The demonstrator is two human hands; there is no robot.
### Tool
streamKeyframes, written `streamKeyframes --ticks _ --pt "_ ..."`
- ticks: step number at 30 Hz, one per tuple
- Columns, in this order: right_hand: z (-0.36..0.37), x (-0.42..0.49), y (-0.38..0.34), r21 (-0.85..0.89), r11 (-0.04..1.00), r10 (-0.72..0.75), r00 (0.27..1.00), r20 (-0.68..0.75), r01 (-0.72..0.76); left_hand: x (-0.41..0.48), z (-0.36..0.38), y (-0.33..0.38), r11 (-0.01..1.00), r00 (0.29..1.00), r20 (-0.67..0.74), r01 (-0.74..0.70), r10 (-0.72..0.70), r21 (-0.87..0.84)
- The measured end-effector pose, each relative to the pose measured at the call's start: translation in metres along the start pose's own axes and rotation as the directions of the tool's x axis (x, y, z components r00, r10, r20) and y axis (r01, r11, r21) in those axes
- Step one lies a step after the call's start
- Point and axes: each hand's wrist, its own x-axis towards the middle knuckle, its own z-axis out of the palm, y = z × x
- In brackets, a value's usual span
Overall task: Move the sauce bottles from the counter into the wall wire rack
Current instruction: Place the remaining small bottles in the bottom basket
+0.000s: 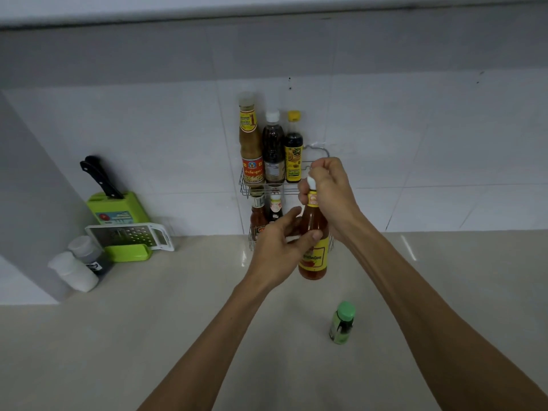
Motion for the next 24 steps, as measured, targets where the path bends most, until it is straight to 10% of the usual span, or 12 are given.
streamKeyframes --ticks 5,15,24 --pt "-0.003 0.006 0.005 -0.027 1.0 -0.006 0.999 0.052 0.007 0.015 -0.008 -0.018 0.995 0.981 0.181 0.057 -0.071 0.085" --pt "-0.039 -0.004 0.058 -0.602 0.798 0.191 0.96 0.204 -0.03 0.044 -0.011 -0.062 0.993 0.995 0.01 0.097 -0.098 0.07" --pt "-0.033 0.02 0.119 -0.676 0.73 0.019 0.986 0.166 0.1 0.086 -0.005 -0.086 0.934 0.995 0.007 0.094 -0.103 0.344"
